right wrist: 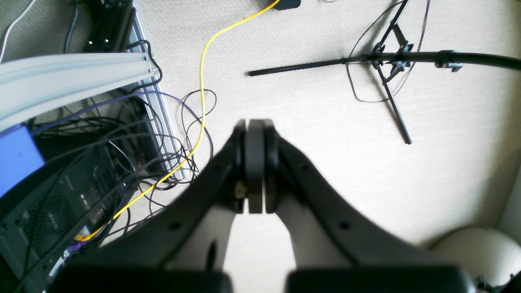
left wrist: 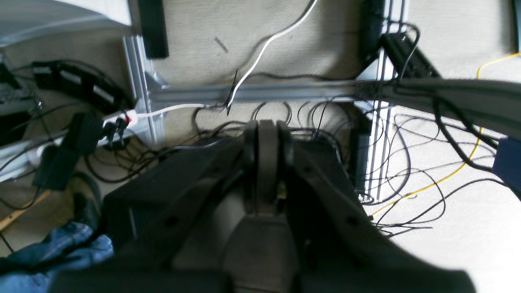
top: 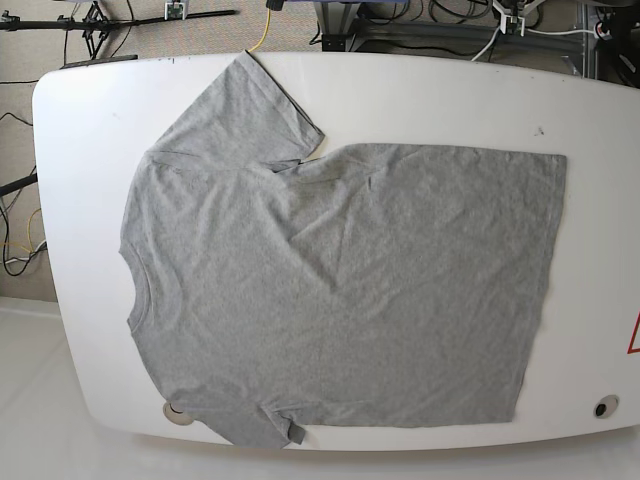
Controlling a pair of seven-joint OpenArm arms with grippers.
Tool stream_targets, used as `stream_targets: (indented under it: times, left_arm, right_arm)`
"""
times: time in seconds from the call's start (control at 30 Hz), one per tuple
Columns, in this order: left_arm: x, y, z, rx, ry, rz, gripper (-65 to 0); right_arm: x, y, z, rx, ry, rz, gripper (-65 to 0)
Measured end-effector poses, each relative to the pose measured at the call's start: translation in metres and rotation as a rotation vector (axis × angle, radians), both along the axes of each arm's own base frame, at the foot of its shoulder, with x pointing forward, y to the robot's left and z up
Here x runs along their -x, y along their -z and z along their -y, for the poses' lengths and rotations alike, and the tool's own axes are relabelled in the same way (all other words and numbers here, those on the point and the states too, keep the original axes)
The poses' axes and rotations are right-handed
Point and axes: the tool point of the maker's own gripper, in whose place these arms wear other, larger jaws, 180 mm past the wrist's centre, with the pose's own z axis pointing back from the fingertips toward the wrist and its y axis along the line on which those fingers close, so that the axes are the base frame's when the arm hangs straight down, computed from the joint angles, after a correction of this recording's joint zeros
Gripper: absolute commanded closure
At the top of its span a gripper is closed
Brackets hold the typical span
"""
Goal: Fold the T-shirt properly
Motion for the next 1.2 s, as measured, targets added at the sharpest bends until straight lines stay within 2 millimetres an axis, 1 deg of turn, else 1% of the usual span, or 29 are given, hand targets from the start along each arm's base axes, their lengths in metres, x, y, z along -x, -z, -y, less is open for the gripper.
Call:
stream_targets:
  times: [0.1, 0.2, 0.3, 0.43, 0.53, 0.63, 0.73, 0.83, 0.9, 1.03, 1.1, 1.2]
  left_arm:
    - [0.002, -0.007, 0.001, 0.02, -0.007, -0.002, 0.0]
    - [-0.003, -0.014, -0.001, 0.019, -0.015, 0.022, 0.0]
    - [-0.007, -0.024, -0.005, 0.018, -0.023, 0.049, 0.0]
    - [-0.017, -0.049, -0.025, -0.01, -0.065, 0.126, 0.0]
    - [-0.02, -0.057, -0.037, -0.042, -0.075, 0.14, 0.0]
    - [-0.024, -0.062, -0.035, -0.039, -0.065, 0.15, 0.0]
    - [-0.034, -0.073, -0.028, -0.038, -0.041, 0.172, 0.0]
    - [-0.047, -0.084, -0.019, -0.024, -0.005, 0.22, 0.0]
    - [-0.052, -0.087, -0.02, -0.032, -0.003, 0.232, 0.0]
    - [-0.057, -0.099, -0.029, -0.069, -0.001, 0.253, 0.0]
    - [-0.061, -0.107, -0.032, -0.085, 0.003, 0.272, 0.0]
    - [-0.068, -0.116, -0.033, -0.098, 0.007, 0.3, 0.0]
  right_arm:
    - [0.001, -0.008, 0.004, 0.01, -0.014, 0.008, 0.0]
    - [0.0, -0.015, 0.007, 0.017, -0.024, 0.017, 0.0]
    - [-0.002, -0.021, 0.005, 0.011, -0.033, 0.027, 0.0]
    - [-0.016, -0.033, -0.005, -0.022, -0.062, 0.066, 0.0]
    - [-0.027, -0.039, -0.006, -0.024, -0.071, 0.087, 0.0]
    - [-0.035, -0.046, -0.006, -0.023, -0.076, 0.107, 0.0]
    - [-0.042, -0.054, -0.01, -0.031, -0.068, 0.104, 0.0]
    - [-0.057, -0.064, -0.014, -0.039, -0.077, 0.149, 0.0]
    - [-0.066, -0.071, -0.016, -0.042, -0.082, 0.176, 0.0]
    - [-0.081, -0.087, -0.021, -0.048, -0.094, 0.22, 0.0]
    - [-0.087, -0.098, -0.025, -0.052, -0.103, 0.253, 0.0]
    - [-0.093, -0.106, -0.028, -0.062, -0.109, 0.275, 0.0]
